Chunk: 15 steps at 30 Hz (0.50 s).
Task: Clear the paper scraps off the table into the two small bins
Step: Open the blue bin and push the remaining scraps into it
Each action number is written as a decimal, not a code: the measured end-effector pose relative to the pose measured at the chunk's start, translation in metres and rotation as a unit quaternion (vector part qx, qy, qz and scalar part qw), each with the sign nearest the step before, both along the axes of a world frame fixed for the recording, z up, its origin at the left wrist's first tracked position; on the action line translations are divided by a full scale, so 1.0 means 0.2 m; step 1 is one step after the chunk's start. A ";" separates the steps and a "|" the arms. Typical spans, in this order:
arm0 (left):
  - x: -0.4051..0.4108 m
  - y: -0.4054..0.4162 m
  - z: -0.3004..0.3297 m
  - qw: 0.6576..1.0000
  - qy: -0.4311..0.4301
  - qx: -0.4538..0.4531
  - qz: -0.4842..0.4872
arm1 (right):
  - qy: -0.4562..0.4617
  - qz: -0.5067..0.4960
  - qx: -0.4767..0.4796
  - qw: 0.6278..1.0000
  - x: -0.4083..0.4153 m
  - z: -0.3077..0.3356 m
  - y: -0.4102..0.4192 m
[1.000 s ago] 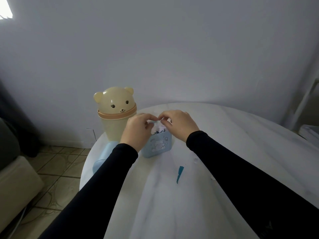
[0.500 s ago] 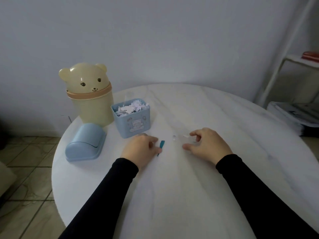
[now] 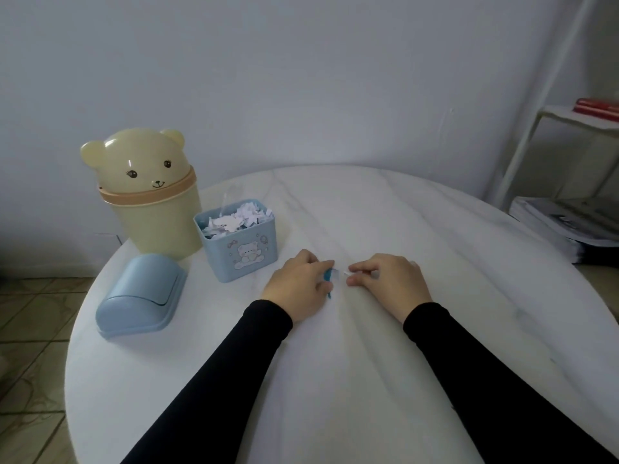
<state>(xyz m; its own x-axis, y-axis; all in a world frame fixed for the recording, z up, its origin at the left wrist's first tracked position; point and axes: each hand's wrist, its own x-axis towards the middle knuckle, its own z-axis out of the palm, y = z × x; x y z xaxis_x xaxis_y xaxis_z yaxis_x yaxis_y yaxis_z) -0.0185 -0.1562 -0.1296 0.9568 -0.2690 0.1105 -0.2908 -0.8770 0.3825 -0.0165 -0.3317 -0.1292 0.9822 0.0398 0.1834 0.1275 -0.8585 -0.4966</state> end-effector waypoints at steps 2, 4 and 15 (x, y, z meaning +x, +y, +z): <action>0.03 -0.03 0.00 0.999 -0.004 -0.031 0.005 | -0.028 -0.006 0.006 1.000 0.02 -0.01 0.01; 0.05 -0.05 0.01 0.998 -0.012 -0.061 0.019 | -0.047 -0.013 -0.007 0.999 0.03 -0.02 0.02; 0.09 -0.09 -0.01 0.995 -0.019 -0.086 0.054 | -0.079 -0.035 0.028 0.996 0.05 -0.04 0.02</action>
<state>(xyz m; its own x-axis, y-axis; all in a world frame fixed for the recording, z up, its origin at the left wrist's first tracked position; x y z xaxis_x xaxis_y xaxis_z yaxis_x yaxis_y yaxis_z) -0.0002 -0.1748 -0.1313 0.9733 -0.1398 0.1822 -0.2160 -0.8263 0.5201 -0.0070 -0.3286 -0.1366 0.9406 -0.0427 0.3368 0.1489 -0.8397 -0.5222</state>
